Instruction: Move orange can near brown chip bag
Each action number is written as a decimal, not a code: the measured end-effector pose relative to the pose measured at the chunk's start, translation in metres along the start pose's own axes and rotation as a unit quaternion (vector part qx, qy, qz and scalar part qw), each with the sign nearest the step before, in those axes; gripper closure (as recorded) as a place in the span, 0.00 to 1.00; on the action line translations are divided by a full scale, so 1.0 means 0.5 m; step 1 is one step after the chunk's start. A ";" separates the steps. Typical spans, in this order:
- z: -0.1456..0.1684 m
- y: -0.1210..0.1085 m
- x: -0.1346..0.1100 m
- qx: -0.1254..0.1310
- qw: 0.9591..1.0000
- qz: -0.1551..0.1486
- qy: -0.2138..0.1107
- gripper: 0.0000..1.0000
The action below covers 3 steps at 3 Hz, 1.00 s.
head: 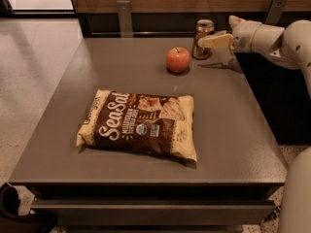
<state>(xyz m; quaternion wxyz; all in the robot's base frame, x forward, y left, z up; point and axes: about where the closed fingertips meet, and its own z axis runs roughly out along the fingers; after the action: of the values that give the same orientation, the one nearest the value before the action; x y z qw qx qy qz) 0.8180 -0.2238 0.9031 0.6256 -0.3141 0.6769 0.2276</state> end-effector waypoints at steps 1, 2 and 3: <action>0.028 0.003 0.012 -0.009 1.000 0.017 -0.016 0.11; 0.053 0.008 0.017 -0.019 0.998 0.036 -0.038 0.35; 0.060 0.012 0.017 -0.021 0.998 0.038 -0.039 0.57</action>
Offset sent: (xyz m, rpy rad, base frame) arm 0.0239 0.0239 -0.0143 0.1820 -0.0038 0.0482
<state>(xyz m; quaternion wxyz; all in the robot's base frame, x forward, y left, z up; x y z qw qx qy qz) 0.8347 -0.1998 0.8905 0.6358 -0.2924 0.6583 0.2774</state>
